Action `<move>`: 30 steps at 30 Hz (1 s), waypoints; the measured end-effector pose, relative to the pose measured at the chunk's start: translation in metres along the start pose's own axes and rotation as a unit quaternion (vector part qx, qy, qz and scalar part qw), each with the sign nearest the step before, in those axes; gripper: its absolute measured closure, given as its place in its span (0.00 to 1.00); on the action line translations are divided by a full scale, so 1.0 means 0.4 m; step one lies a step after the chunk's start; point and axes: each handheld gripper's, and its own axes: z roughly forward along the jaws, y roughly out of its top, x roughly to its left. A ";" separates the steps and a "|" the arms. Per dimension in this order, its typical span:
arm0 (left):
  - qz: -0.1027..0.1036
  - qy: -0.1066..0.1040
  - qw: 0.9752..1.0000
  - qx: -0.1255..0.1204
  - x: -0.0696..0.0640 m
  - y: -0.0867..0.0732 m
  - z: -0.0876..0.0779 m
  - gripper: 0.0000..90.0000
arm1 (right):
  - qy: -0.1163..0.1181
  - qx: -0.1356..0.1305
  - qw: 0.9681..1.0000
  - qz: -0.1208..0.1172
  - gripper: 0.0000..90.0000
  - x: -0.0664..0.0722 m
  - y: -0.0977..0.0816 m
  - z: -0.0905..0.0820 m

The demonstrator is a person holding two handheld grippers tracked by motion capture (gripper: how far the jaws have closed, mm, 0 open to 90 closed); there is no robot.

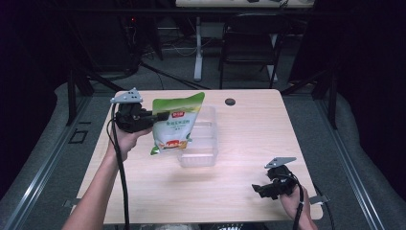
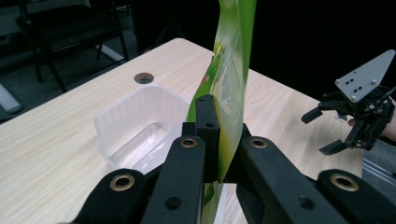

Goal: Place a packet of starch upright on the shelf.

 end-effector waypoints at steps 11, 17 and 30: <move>0.007 -0.023 1.000 0.017 -0.018 -0.014 0.062 1.00 | -0.002 0.004 1.000 -0.007 0.17 0.001 0.002 -0.003; 0.010 -0.025 0.999 0.031 -0.026 -0.025 0.097 1.00 | -0.002 0.003 1.000 -0.007 0.17 0.000 0.001 -0.005; -0.012 -0.007 0.999 0.048 -0.013 -0.055 0.167 1.00 | 0.004 0.001 1.000 -0.006 0.17 0.001 0.002 -0.002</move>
